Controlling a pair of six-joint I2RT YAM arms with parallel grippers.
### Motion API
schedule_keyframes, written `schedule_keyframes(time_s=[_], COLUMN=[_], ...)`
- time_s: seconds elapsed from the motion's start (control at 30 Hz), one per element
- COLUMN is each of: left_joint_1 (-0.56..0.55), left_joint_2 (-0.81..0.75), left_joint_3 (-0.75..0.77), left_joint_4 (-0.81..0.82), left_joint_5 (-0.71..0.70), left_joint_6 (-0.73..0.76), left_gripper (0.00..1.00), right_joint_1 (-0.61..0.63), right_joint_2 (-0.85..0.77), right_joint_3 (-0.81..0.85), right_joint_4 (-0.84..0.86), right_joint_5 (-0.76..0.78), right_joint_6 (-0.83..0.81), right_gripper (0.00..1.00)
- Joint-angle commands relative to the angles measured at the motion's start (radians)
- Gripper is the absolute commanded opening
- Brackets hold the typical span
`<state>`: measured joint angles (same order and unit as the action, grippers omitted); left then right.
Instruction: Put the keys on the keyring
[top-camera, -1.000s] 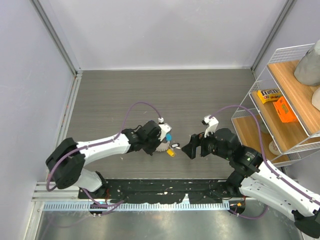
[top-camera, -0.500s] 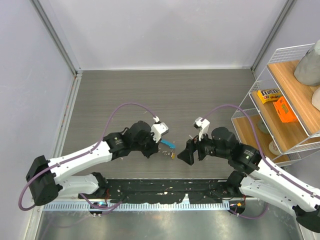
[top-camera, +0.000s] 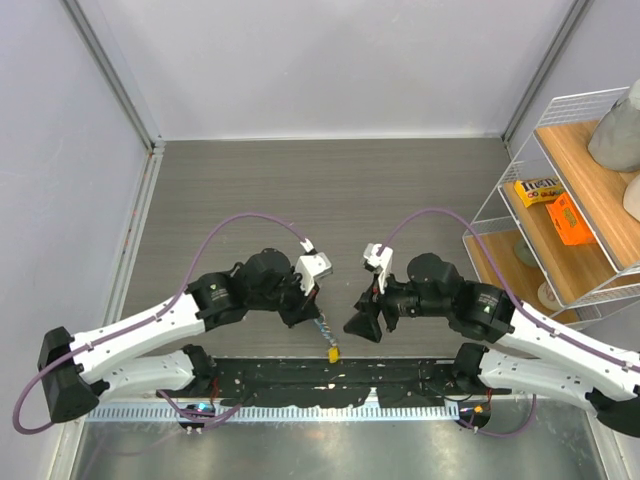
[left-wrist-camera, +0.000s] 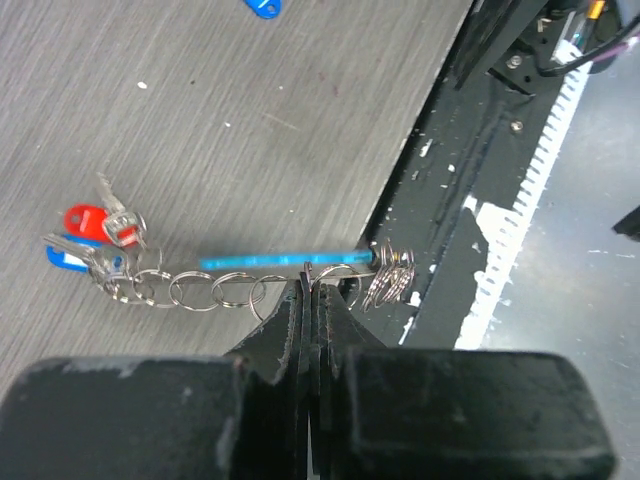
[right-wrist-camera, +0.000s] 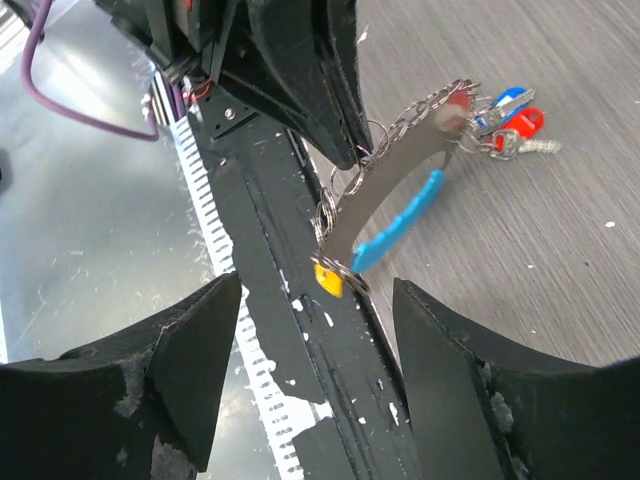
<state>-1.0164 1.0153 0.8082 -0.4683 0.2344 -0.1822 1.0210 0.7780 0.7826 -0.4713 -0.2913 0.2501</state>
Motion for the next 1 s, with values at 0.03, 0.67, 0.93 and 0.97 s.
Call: schedule_keyframes(time_s=[0.03, 0.67, 0.93, 0.97], left_joint_1=[-0.017, -0.048, -0.057, -0.059], left_joint_2=[-0.07, -0.13, -0.156, -0.159], left_joint_3=[0.034, 0.059, 0.075, 0.075], left_joint_4=[0.034, 0.037, 0.03, 0.03], left_joint_5=[0.082, 0.048, 0.045, 0.046], left_joint_6=[-0.062, -0.114, -0.128, -0.129], left_gripper=[0.0, 0.0, 0.0, 0.0], right_joint_1=[0.066, 0.152, 0.159, 0.159], right_joint_2=[0.012, 0.067, 0.096, 0.099], right_joint_3=[0.066, 0.061, 0.055, 0.056], right_joint_4=[0.057, 0.132, 0.172, 0.175], right_joint_5=[0.017, 0.169, 0.155, 0.153], right_joint_6=[-0.028, 0.064, 0.072, 0.071], right_gripper=[0.67, 0.53, 0.49, 0.5])
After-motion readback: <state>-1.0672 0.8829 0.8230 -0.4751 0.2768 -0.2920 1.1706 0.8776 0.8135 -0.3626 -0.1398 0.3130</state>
